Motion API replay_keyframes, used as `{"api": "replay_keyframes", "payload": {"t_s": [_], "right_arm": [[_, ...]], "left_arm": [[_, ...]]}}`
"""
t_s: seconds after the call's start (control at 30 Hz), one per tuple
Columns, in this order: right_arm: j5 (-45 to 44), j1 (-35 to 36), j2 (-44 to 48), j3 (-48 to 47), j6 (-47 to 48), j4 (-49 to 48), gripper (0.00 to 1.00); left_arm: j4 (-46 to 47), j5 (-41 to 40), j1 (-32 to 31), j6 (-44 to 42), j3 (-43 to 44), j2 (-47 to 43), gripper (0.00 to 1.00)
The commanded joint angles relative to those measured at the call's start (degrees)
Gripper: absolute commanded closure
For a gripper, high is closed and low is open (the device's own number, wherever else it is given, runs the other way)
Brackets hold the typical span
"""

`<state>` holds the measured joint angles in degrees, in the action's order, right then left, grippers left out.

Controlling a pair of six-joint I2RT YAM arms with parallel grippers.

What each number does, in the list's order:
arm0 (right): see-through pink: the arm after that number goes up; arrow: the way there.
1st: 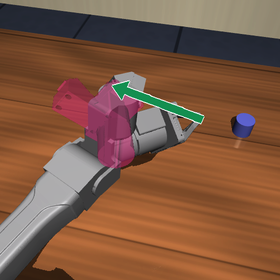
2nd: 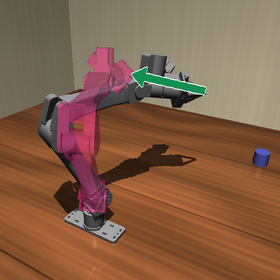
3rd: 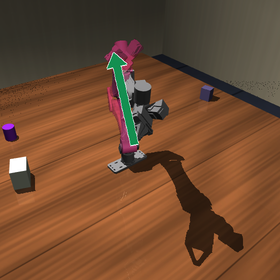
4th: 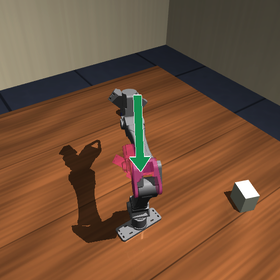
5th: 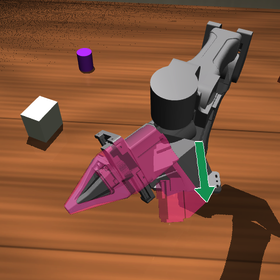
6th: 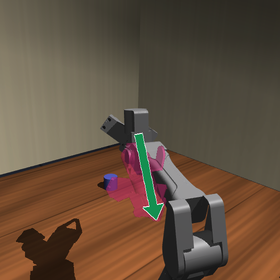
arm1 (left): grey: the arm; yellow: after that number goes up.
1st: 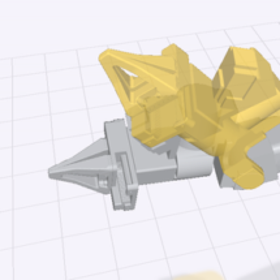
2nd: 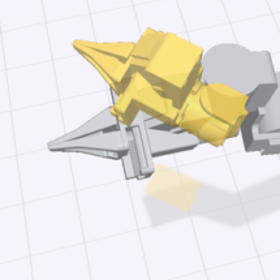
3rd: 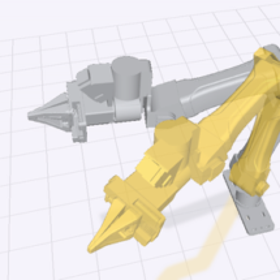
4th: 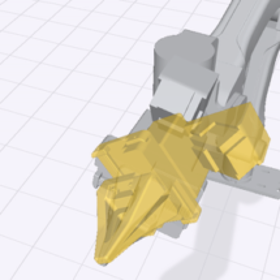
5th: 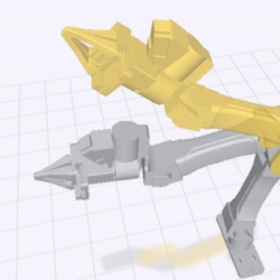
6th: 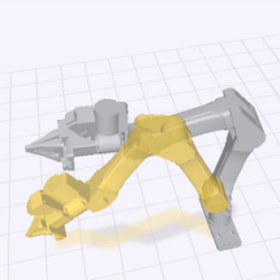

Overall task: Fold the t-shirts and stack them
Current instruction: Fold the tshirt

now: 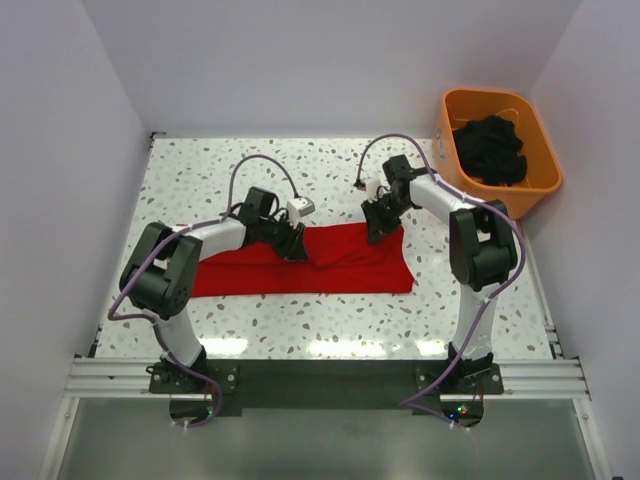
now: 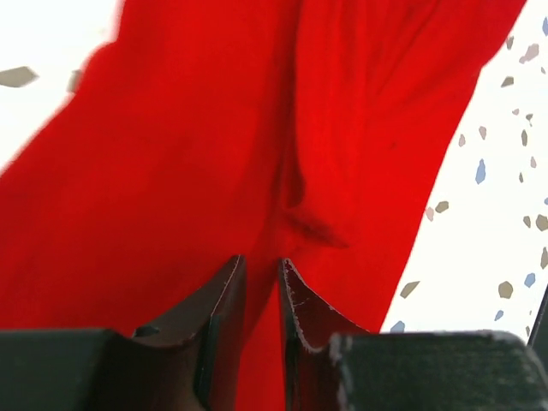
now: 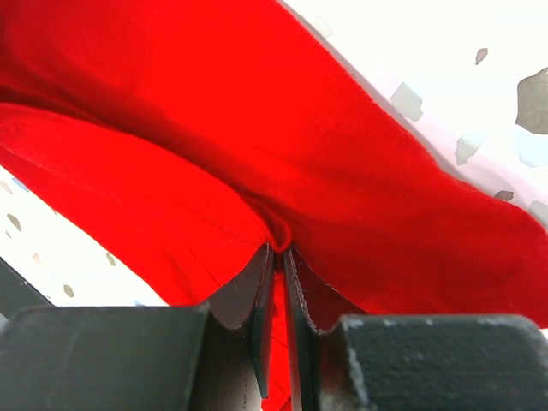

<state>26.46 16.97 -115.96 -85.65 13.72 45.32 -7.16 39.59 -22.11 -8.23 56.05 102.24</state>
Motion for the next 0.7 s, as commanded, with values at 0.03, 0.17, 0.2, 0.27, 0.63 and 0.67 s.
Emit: {"api": "replay_keyframes", "payload": {"t_s": [0.03,0.17,0.2,0.27,0.63,0.67], "right_arm": [[-0.62,0.08,1.62,-1.89,-0.7,-1.02,0.88],[-0.79,0.17,1.09,-1.45,-0.88,-1.46,0.88],[-1.05,0.25,0.91,-1.37,-0.97,-1.72,0.88],[-1.41,0.25,0.48,-1.19,-0.97,-1.99,0.87],[-7.12,1.49,-3.13,-2.24,0.35,-3.83,0.86],[-7.64,1.49,-3.48,-2.77,0.35,-3.92,0.85]], "left_arm": [[-2.15,-1.62,-1.97,-3.45,-0.76,0.24,0.75],[-5.23,-3.21,-2.33,-3.99,-1.12,2.52,0.78],[-5.67,-3.38,-2.41,-4.07,-1.12,2.88,0.78],[-6.46,-3.65,-2.41,-4.16,-1.03,3.06,0.79],[-15.77,6.27,0.39,-10.93,-0.15,-8.09,0.71],[-16.3,6.63,1.44,-10.84,0.11,-10.54,0.69]]}}
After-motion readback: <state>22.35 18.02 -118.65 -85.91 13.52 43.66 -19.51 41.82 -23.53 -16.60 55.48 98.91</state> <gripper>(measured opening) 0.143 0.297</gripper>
